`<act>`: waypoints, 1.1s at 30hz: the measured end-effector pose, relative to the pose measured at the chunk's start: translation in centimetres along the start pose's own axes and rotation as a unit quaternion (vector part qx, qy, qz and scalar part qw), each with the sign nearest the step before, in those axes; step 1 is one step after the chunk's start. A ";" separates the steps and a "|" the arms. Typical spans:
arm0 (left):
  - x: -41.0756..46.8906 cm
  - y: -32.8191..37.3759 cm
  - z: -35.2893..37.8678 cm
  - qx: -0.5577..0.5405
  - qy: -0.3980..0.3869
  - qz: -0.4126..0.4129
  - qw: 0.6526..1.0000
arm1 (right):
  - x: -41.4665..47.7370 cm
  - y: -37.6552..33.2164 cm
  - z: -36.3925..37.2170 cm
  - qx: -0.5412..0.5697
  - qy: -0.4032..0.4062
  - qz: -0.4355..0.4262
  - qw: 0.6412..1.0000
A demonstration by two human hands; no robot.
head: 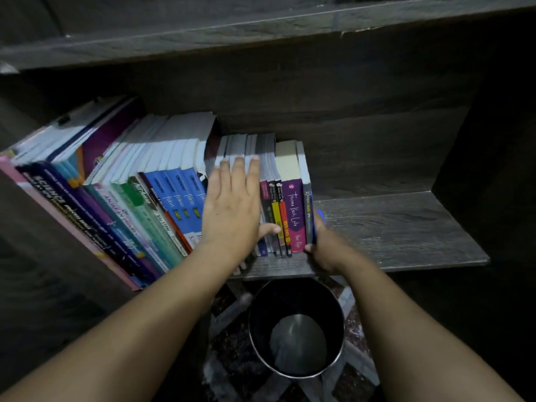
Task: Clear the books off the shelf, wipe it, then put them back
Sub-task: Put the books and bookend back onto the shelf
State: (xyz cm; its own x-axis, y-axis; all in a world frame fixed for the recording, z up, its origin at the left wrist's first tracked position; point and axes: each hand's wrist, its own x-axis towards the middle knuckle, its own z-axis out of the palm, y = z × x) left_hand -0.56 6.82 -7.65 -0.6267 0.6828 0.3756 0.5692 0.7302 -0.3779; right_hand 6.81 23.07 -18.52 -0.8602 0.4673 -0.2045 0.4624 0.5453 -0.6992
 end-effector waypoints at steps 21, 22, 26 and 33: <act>0.4 1.1 1.5 -0.067 0.046 -0.046 0.996 | 0.5 -0.4 0.4 0.016 0.055 -0.030 0.998; 0.3 1.2 1.5 -0.067 0.045 -0.048 0.996 | 0.4 -0.5 0.6 0.017 0.065 -0.028 0.997; -0.1 1.5 1.8 -0.068 0.052 -0.061 0.994 | 0.4 -0.7 1.3 0.032 0.099 -0.029 0.994; -1.2 1.3 2.7 0.033 0.054 -0.078 0.995 | -0.9 -3.0 -0.3 0.122 0.109 -0.067 0.984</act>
State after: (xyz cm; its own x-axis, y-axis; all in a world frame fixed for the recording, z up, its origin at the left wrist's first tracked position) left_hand -0.50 6.89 -10.86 -0.6417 0.5625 0.5214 0.4315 0.8268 -0.3610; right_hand 6.25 21.24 -16.09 -0.8305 0.5559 0.0343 0.2599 0.4411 -0.8590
